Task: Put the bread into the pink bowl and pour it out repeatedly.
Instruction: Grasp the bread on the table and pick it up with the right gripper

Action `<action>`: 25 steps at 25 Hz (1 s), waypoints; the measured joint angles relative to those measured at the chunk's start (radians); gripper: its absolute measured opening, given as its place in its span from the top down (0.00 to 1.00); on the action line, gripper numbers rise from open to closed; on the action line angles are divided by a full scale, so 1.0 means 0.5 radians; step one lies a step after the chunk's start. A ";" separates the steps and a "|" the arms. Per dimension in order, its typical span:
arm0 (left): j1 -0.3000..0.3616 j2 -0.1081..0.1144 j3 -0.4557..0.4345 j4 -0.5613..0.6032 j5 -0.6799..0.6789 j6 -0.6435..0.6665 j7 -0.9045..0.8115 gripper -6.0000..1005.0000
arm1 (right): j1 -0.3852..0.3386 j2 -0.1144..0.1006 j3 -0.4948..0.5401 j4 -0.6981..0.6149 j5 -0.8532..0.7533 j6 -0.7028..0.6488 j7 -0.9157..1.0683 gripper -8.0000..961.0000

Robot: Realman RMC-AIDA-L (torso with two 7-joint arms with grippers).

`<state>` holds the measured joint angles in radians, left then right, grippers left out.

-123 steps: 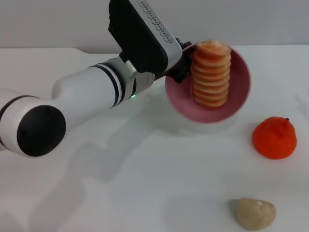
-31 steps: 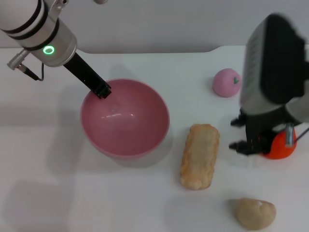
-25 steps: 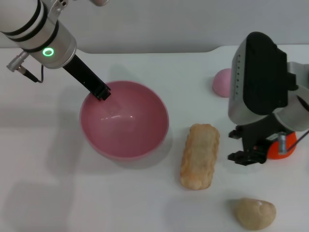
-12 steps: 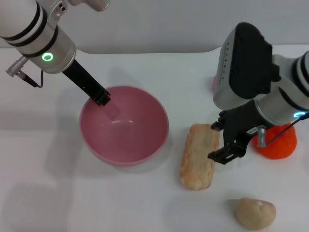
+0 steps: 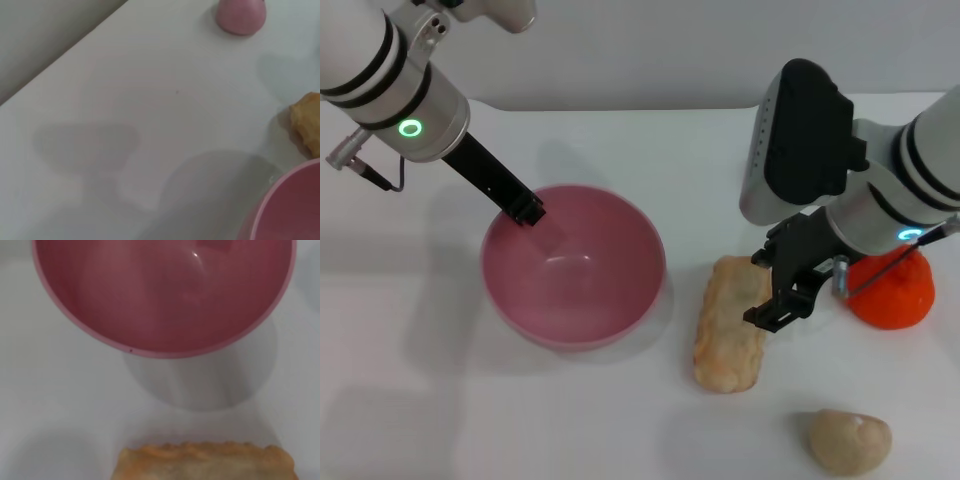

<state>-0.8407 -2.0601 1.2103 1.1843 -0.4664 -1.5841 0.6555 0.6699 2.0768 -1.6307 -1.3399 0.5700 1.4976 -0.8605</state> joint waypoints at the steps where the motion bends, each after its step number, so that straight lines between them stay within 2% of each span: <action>1: 0.007 0.000 0.000 0.000 -0.001 0.003 0.008 0.93 | 0.009 0.000 -0.014 0.028 0.001 -0.023 0.001 0.27; 12: 0.041 -0.002 0.003 -0.002 -0.018 0.005 0.025 0.93 | 0.080 0.008 -0.125 0.274 0.032 -0.230 0.002 0.28; 25: 0.052 -0.002 0.016 -0.006 -0.019 0.005 0.042 0.93 | 0.129 0.010 -0.164 0.535 0.145 -0.396 -0.018 0.29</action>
<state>-0.8146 -2.0609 1.2180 1.1811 -0.4757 -1.5815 0.6765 0.7343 2.0815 -1.7128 -1.0726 0.6426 1.2998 -0.8697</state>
